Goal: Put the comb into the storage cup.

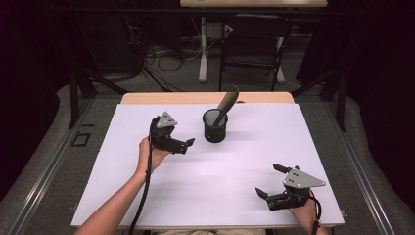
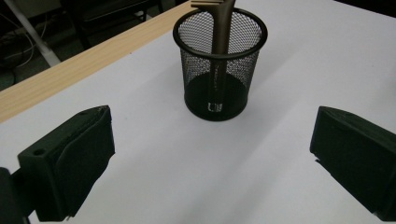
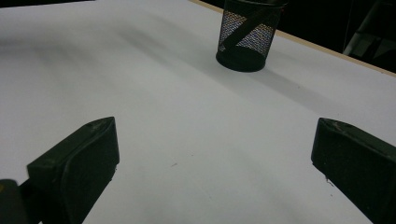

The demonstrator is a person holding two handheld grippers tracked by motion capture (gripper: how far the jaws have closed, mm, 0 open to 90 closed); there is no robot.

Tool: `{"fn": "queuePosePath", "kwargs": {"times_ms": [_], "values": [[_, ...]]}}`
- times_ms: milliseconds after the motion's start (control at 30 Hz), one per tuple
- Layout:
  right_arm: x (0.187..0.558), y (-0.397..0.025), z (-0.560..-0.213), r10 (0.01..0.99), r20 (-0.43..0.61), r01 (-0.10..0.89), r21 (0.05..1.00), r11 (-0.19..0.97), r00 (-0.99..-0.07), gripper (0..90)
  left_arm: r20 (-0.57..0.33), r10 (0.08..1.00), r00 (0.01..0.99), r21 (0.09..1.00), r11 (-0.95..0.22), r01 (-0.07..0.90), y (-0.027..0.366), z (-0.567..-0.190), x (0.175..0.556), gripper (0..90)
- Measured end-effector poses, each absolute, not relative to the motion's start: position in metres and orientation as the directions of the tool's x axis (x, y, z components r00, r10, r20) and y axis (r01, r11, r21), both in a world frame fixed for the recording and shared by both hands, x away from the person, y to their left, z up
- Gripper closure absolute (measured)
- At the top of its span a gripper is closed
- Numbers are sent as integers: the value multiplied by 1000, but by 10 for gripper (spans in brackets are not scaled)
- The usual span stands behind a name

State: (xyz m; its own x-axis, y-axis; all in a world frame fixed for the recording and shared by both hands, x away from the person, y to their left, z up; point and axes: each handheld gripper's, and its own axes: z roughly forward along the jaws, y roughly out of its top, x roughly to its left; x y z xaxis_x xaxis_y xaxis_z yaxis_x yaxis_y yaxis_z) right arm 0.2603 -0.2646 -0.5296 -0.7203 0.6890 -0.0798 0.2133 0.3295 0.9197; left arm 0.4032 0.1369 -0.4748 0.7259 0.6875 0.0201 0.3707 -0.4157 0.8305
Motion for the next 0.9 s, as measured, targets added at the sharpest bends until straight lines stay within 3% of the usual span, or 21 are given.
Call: {"fn": "queuePosePath", "kwargs": {"times_ms": [900], "values": [[260, -264, -529, 689, -81, 214, 919, 332, -720, 5, 15, 705, 709, 820, -415, 395, 169, -503, 349, 0]]}}
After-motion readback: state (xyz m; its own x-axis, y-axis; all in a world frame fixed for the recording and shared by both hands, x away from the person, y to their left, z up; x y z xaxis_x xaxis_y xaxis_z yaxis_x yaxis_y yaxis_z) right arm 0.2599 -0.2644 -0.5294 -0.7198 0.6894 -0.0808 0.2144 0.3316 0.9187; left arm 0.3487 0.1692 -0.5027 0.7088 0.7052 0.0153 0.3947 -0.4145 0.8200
